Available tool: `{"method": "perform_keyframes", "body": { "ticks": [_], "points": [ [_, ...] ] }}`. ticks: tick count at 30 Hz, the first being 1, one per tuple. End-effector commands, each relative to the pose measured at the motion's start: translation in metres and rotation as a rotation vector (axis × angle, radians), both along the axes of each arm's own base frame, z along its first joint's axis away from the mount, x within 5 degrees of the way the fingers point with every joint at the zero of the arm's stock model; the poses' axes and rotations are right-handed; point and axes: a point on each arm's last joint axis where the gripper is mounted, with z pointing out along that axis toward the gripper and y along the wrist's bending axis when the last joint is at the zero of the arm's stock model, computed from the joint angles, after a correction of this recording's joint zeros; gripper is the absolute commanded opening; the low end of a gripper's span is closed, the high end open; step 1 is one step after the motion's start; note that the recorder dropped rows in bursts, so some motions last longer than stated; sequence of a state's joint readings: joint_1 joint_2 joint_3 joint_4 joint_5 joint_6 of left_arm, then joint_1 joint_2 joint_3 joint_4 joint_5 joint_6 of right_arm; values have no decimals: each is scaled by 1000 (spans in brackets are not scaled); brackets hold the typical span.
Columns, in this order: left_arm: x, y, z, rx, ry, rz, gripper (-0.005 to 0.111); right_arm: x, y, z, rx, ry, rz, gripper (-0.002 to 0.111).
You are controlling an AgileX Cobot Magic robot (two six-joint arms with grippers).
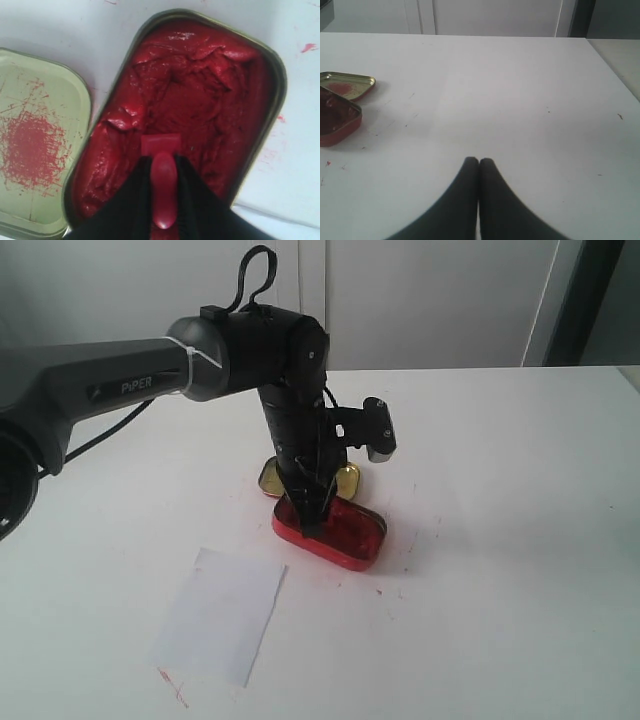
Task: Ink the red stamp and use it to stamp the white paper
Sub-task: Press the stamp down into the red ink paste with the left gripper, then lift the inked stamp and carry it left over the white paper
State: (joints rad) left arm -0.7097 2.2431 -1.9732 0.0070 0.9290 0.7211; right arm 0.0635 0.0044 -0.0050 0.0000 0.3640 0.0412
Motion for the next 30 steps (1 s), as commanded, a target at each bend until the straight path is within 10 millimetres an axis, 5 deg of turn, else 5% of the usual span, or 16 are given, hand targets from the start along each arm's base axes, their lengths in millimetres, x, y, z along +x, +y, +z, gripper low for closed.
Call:
{"method": "perform_keyframes", "body": {
  "ticks": [1,16,30],
  "points": [
    [-6,-7,1,11,-5,3,0,0,-1,0,-7,-14,-6,0],
    [-9,-9,2,46,-42,22,0,0,-1,0,15,-13,-13,0],
    [-9,6,38,-102,57,181,0,0,-1,0,15,-13,-13,0]
  ]
}}
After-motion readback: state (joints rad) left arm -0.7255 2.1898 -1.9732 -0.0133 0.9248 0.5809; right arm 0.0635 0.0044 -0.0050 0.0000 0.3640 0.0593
